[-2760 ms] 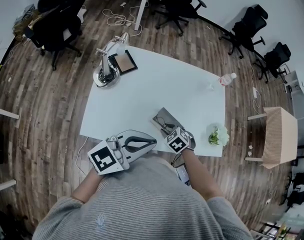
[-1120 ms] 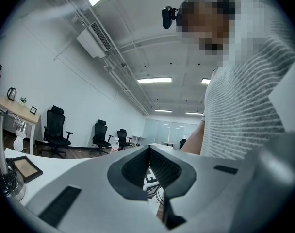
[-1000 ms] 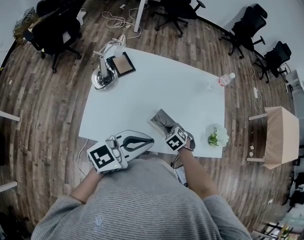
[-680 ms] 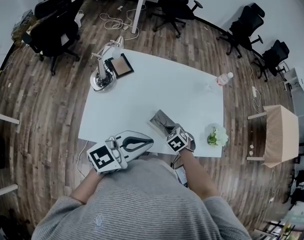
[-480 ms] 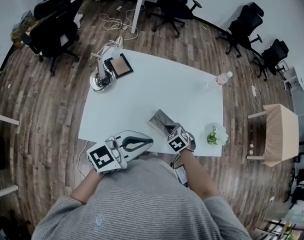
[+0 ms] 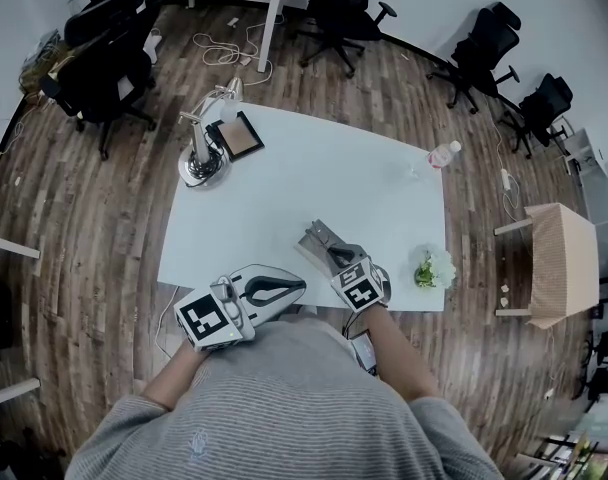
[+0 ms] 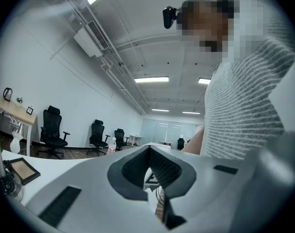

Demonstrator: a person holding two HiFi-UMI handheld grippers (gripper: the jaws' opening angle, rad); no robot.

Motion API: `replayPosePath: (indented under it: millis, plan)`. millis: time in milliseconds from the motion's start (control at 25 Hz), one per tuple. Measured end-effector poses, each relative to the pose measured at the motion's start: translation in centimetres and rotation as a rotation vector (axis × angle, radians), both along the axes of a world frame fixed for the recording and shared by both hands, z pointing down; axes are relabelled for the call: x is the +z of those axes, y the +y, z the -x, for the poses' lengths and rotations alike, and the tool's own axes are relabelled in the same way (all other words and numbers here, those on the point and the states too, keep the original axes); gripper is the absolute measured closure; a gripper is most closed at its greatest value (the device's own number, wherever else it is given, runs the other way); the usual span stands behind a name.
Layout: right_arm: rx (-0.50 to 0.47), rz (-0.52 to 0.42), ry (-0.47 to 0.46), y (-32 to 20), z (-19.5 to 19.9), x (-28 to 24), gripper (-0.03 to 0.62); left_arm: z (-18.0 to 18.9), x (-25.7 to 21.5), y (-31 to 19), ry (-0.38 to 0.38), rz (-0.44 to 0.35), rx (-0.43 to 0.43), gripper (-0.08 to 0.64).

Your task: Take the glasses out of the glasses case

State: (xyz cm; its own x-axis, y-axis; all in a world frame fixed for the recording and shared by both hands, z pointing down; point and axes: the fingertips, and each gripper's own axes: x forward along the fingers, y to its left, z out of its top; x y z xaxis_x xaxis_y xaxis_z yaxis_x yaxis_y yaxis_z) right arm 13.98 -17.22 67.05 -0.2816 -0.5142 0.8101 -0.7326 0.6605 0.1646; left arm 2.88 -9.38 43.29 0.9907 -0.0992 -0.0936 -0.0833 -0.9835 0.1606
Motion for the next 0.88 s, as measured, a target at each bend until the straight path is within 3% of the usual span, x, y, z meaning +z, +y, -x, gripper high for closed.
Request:
replayPosePath:
  millis: [400, 880]
  plan:
    - [0.064, -0.08, -0.063, -0.7, 0.4, -2.8, 0.566, -0.3, 0.3, 0.8, -0.02, -0.008, 0.031, 0.549]
    - [0.185, -0.243, -0.293, -2.3, 0.8, -9.8, 0.566, -0.5, 0.2, 1.6, -0.023, -0.019, 0.046, 0.548]
